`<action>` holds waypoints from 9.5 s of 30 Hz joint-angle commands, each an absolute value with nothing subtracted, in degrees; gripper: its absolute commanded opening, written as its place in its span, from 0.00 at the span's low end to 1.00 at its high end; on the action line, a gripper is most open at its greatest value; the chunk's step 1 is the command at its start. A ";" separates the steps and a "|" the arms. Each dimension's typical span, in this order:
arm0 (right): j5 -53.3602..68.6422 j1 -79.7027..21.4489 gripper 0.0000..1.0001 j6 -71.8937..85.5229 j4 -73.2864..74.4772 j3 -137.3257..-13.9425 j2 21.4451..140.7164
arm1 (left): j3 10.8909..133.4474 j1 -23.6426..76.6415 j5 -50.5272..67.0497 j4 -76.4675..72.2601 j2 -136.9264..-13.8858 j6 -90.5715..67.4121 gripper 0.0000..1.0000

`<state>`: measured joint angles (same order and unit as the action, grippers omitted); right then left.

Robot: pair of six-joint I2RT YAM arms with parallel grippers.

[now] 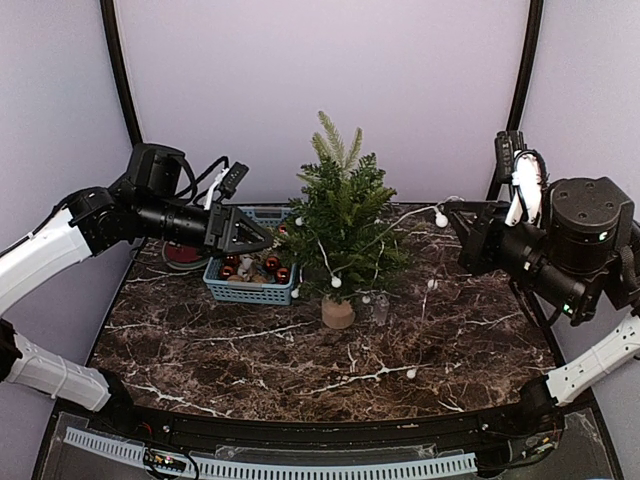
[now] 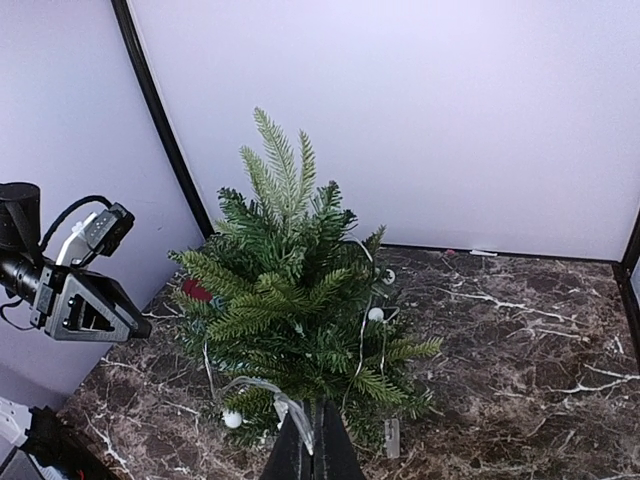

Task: Decorate the small christmas tree
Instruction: Wrap the light string in the gap of the branches.

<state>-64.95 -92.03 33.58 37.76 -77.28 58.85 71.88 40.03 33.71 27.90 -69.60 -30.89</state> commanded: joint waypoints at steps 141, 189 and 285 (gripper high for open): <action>0.99 -58.45 0.00 16.58 30.41 -77.52 56.24 | 106.81 67.06 12.81 18.01 -97.63 -13.72 0.47; 3.15 -58.45 0.00 17.78 27.82 -76.90 57.31 | 106.24 64.60 17.61 10.52 -98.54 -19.16 0.38; -15.69 -58.45 0.29 30.63 -34.15 -21.57 77.22 | 104.89 64.51 18.98 10.17 -94.84 -20.22 0.02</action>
<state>-14.22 -58.43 31.09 -31.59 -20.78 77.84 103.15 64.66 18.61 10.11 -96.23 -20.18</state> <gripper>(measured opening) 0.344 0.134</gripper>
